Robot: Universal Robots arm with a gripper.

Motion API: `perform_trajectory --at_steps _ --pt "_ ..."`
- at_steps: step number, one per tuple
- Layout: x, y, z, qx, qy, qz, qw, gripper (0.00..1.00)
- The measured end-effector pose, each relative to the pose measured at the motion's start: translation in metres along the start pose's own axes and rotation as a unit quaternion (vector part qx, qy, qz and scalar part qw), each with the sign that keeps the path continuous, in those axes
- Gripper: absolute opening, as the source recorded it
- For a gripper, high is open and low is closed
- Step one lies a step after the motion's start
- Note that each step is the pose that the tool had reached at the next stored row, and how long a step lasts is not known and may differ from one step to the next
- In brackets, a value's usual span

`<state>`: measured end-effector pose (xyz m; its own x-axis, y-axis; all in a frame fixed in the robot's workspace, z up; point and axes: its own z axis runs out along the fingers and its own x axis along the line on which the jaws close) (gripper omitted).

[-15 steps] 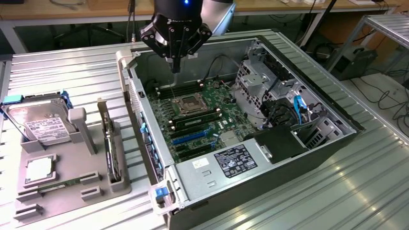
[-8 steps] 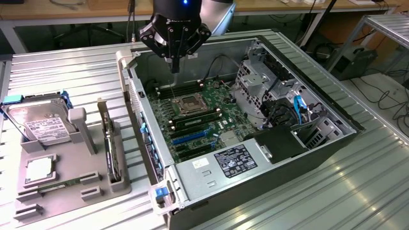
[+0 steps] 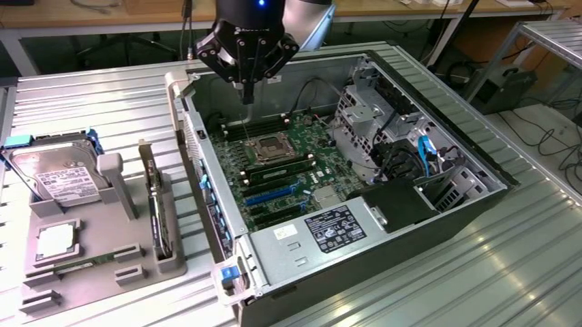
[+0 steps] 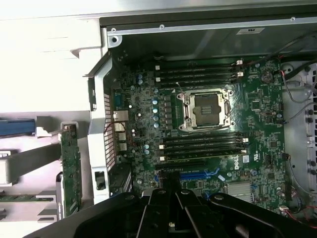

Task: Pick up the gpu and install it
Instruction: 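Reach for the gpu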

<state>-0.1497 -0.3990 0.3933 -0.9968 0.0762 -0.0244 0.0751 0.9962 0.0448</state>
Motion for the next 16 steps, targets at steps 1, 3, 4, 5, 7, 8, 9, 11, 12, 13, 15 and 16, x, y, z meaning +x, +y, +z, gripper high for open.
perform_trajectory --at_steps 1,3,4,5,7,8,9,11,12,13,15,16 --pt "0.0002 0.0000 0.0000 0.0000 0.0000 0.000 1.0000 0.11" --pt "0.0010 -0.0001 -0.0001 0.0000 0.0000 0.000 1.0000 0.11" --pt "0.0015 -0.0001 -0.0001 0.0000 0.0000 0.000 1.0000 0.11" --pt "0.0016 -0.0001 -0.0001 0.0000 0.0000 0.000 1.0000 0.11" --pt "0.0020 -0.0002 -0.0001 0.0000 0.0000 0.000 1.0000 0.11" --pt "0.0022 -0.0002 -0.0001 0.0000 0.0000 0.000 1.0000 0.11" --pt "0.0023 -0.0002 -0.0001 0.0000 0.0000 0.000 1.0000 0.11" --pt "0.0027 -0.0002 -0.0001 0.0000 0.0000 0.000 1.0000 0.11" --pt "0.0029 -0.0003 -0.0001 0.0000 0.0000 0.000 1.0000 0.11" --pt "0.0030 -0.0003 -0.0001 0.0000 0.0000 0.000 1.0000 0.11" --pt "0.0035 -0.0003 -0.0001 0.0000 0.0000 0.000 1.0000 0.11" --pt "0.0037 -0.0003 -0.0001 0.0000 0.0000 0.000 1.0000 0.11"
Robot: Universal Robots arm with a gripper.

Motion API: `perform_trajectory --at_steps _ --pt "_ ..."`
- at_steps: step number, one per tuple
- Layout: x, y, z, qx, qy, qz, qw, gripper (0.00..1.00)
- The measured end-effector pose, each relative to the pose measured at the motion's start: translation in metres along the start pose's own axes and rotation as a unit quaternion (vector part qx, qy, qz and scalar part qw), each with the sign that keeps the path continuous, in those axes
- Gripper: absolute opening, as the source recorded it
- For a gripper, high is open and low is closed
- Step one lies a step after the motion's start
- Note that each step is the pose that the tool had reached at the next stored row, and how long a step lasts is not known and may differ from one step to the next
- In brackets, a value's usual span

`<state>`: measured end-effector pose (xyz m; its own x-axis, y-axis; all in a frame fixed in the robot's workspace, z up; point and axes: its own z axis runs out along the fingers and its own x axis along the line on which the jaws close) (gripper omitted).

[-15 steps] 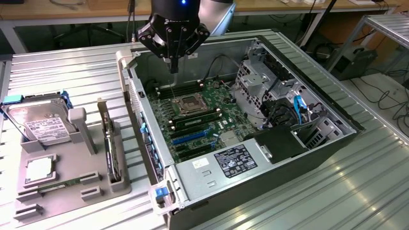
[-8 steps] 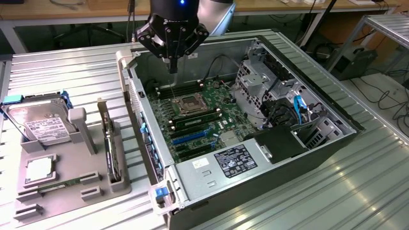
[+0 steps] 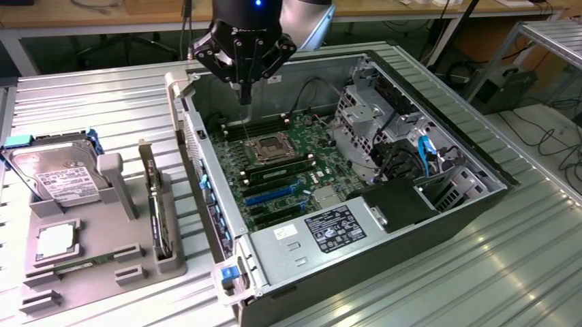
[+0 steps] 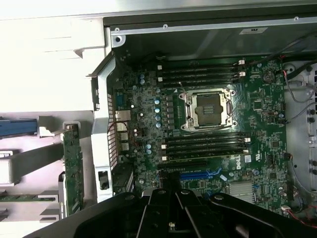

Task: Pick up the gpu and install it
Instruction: 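Reach for the gpu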

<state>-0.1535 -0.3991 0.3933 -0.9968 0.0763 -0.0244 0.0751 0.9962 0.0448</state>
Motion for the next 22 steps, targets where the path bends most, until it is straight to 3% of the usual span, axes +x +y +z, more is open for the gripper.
perform_trajectory --at_steps 22 --pt "0.0051 -0.0005 -0.0001 0.0000 0.0000 0.000 1.0000 0.11"
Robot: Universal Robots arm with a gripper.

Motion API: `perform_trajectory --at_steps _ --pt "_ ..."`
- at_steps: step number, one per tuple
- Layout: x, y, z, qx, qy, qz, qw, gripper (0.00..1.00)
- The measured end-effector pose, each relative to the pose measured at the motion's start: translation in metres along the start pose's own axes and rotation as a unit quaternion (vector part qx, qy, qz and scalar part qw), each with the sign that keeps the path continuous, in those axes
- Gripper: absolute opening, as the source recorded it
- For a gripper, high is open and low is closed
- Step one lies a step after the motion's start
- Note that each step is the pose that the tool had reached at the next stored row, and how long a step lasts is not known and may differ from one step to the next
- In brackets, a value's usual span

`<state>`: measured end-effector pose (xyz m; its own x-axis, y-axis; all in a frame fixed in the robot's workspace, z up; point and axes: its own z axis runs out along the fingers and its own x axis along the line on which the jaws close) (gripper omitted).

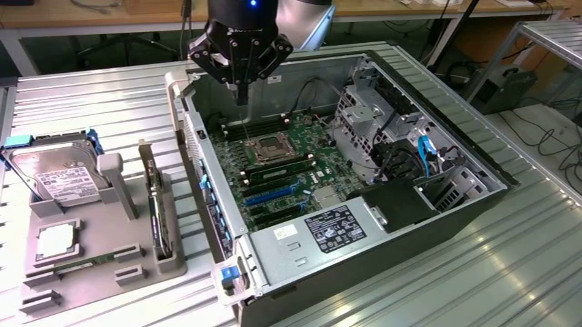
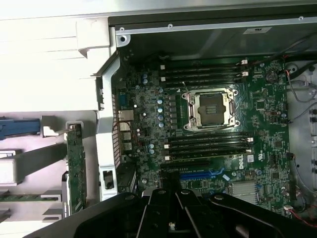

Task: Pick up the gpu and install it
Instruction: 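Reach for the gpu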

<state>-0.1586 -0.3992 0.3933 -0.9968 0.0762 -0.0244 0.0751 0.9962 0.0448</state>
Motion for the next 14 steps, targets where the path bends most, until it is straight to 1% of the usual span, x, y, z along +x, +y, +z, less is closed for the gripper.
perform_trajectory --at_steps 14 --pt "0.0035 -0.0003 -0.0001 0.0000 0.0000 0.000 1.0000 0.11"
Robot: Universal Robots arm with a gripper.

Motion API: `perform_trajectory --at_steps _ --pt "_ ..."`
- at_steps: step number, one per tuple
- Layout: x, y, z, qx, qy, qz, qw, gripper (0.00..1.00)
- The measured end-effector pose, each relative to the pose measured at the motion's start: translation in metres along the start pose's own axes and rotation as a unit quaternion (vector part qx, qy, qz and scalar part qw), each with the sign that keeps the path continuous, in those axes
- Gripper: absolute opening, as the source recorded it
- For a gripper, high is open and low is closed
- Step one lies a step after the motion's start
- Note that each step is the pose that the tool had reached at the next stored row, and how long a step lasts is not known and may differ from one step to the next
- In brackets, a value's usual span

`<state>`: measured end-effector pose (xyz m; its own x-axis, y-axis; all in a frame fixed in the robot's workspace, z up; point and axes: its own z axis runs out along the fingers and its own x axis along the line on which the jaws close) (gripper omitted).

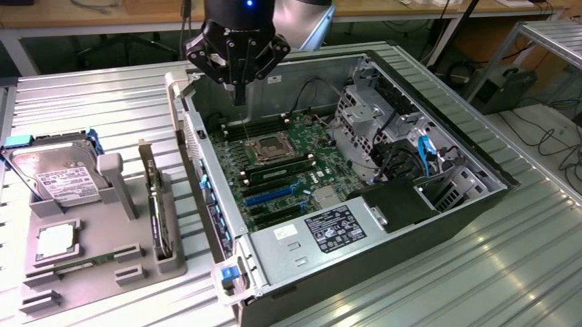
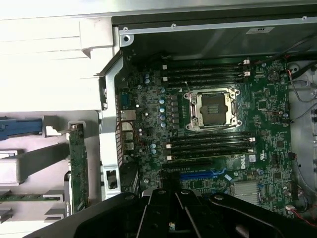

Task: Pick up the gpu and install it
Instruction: 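Reach for the gpu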

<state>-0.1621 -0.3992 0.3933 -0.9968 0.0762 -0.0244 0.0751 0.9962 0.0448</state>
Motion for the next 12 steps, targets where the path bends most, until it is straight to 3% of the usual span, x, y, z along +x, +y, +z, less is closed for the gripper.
perform_trajectory --at_steps 12 --pt "0.0026 -0.0002 -0.0001 0.0000 0.0000 0.000 1.0000 0.11"
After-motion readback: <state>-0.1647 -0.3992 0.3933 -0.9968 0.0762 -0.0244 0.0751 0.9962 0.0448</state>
